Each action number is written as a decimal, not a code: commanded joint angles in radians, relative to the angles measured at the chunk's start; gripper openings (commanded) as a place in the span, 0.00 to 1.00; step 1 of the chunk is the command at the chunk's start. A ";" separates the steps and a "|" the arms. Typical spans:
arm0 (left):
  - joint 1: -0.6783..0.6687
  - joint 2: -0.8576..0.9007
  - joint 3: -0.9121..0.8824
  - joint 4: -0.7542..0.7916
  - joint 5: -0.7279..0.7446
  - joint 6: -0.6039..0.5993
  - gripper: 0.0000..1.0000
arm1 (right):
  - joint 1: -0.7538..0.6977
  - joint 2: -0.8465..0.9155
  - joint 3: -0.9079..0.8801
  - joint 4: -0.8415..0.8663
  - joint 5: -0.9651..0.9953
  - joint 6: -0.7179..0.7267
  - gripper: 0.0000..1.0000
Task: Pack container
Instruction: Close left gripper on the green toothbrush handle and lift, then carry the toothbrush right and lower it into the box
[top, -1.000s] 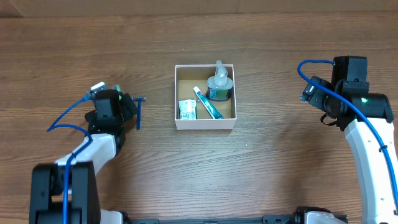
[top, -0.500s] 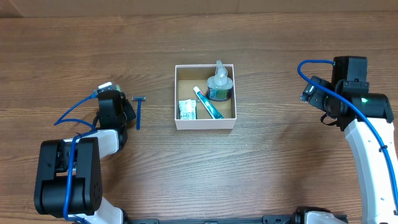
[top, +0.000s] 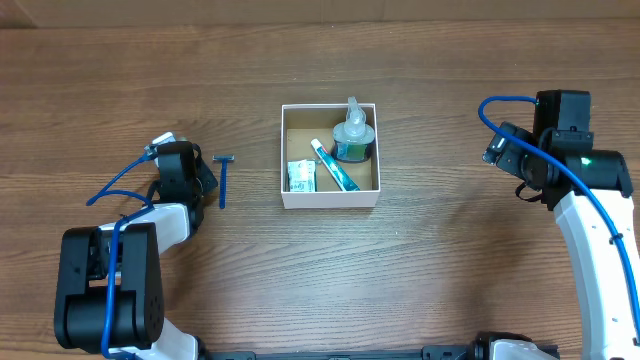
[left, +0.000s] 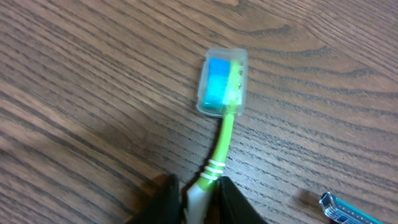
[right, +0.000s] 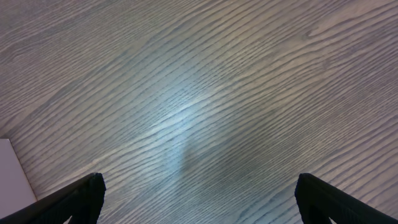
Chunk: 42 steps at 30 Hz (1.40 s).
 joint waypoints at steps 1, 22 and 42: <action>-0.002 0.036 -0.047 -0.049 0.069 -0.037 0.09 | -0.004 -0.009 0.010 0.003 0.005 0.001 1.00; -0.032 -0.682 -0.008 -0.198 0.461 -0.277 0.04 | -0.004 -0.009 0.010 0.003 0.005 0.001 1.00; -0.617 -0.557 0.216 -0.241 0.183 -0.259 0.04 | -0.004 -0.009 0.010 0.003 0.005 0.001 1.00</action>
